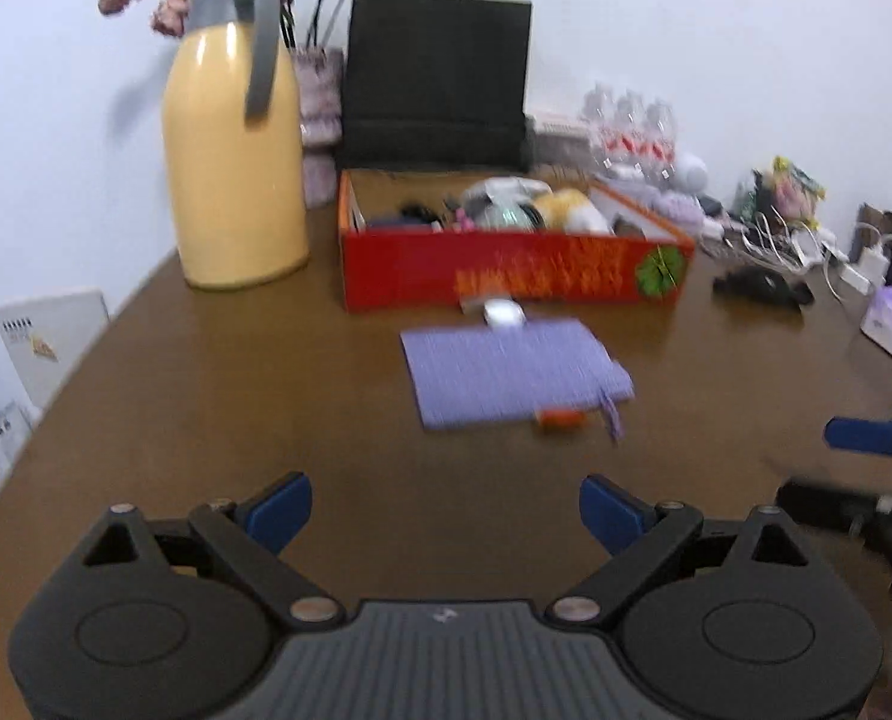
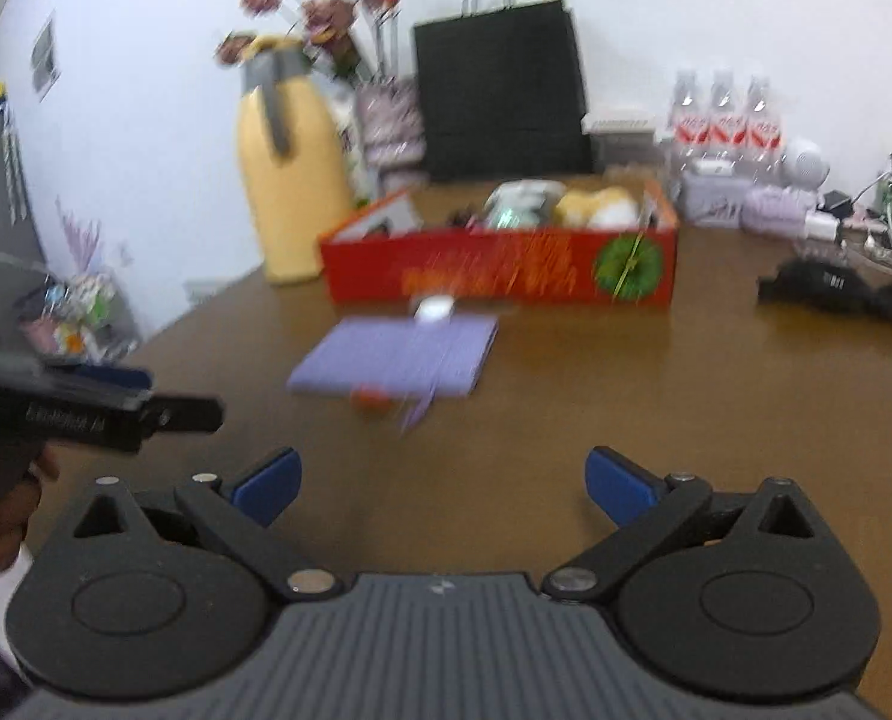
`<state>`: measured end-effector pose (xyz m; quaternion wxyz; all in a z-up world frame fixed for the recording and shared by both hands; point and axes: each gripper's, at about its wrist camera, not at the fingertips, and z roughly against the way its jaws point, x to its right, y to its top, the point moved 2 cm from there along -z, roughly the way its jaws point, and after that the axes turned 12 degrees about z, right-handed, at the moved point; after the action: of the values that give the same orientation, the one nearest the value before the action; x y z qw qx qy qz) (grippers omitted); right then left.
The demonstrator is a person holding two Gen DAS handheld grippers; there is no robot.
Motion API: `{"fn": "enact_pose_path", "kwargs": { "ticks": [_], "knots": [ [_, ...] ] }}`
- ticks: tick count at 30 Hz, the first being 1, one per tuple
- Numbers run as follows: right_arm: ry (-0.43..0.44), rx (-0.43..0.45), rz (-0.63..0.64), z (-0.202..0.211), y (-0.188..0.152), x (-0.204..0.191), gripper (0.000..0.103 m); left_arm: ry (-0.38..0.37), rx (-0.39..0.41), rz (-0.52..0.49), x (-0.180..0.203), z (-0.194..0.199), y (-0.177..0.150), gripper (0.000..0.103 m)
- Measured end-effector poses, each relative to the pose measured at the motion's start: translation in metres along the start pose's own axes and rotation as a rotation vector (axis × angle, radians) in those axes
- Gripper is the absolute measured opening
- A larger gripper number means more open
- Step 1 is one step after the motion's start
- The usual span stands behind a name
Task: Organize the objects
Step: 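Lift both open tools out of the box toward the purple cloth, then grasp a white cap near the cloth with the right tool and lift it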
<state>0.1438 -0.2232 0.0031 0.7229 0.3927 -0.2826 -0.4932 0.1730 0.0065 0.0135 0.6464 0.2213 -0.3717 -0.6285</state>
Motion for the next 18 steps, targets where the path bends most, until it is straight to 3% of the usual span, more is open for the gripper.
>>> {"fn": "enact_pose_path", "kwargs": {
  "ticks": [10, 13, 18],
  "knots": [
    [-0.059, 0.019, 0.066, -0.008, 0.013, -0.006, 0.103, 0.046, 0.056, 0.071, -0.011, -0.005, 0.015, 0.096],
    [-0.056, 0.023, 0.103, -0.027, 0.025, -0.006, 0.103, 0.072, 0.049, 0.092, -0.019, -0.015, 0.022, 0.096],
    [-0.029, 0.04, 0.147, -0.081, 0.059, -0.001, 0.094, 0.056, 0.098, 0.099, -0.024, -0.035, 0.05, 0.093]
  ]
}}
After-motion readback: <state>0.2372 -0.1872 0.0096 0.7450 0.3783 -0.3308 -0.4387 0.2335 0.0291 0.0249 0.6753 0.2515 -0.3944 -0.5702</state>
